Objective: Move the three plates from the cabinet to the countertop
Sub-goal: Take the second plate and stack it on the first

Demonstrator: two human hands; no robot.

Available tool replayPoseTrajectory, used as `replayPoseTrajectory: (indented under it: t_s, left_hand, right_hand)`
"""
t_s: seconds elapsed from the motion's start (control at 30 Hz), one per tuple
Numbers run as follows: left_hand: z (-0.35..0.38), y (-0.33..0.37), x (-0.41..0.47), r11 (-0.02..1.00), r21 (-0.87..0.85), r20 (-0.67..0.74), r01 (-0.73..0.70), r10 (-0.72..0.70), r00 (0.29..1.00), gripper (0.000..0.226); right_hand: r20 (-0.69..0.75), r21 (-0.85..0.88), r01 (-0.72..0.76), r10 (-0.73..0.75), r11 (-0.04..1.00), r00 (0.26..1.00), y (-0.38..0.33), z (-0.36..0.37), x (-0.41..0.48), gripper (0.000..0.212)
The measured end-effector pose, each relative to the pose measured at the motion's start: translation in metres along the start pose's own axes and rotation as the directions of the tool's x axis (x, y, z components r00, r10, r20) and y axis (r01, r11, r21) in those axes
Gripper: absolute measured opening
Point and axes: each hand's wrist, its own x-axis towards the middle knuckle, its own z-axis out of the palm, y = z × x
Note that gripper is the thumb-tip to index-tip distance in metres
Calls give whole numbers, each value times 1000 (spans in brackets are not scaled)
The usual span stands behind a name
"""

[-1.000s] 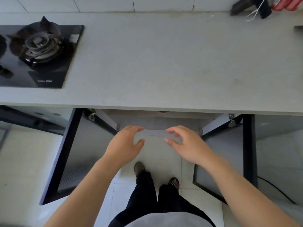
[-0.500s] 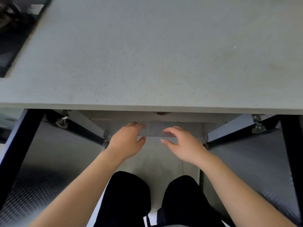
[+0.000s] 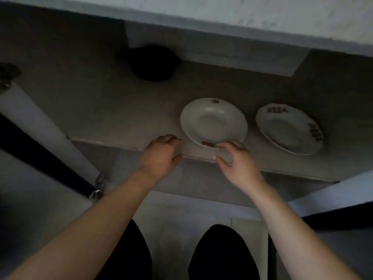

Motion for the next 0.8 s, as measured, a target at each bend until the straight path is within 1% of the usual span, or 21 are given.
replayPoseTrajectory:
  t_s: [0.07, 0.17, 0.23, 0.37, 0.43, 0.57, 0.8]
  left_hand:
    - [17, -2, 3, 999, 19, -45, -30, 31, 998, 51]
    - [27, 1, 5, 1000, 2, -48, -24, 24, 999, 56]
    - [30, 1, 6, 1000, 5, -70, -15, 15, 997, 55]
    - [32, 0, 5, 1000, 4, -134, -19, 20, 991, 48]
    - [32, 0, 3, 1000, 19, -155, -21, 23, 988, 46]
    - [34, 0, 2, 1000, 8, -129, -18, 19, 991, 47]
    - [35, -3, 3, 999, 21, -107, -34, 36, 994, 50]
  right_hand:
    - [-34, -40, 44, -46, 998, 998, 15, 12, 8, 29]
    - [-51, -83, 43, -48, 996, 998, 24, 16, 15, 27]
    - [-80, -101, 38, -46, 994, 996, 26, 15, 18, 27]
    - [-58, -113, 63, -70, 992, 996, 32, 18, 26, 24]
    - [-70, -121, 81, -89, 989, 994, 35, 22, 27, 23]
    - [-118, -90, 110, -121, 990, 986, 38, 23, 24, 25]
    - [-130, -86, 95, -106, 992, 986, 38, 18, 6, 24]
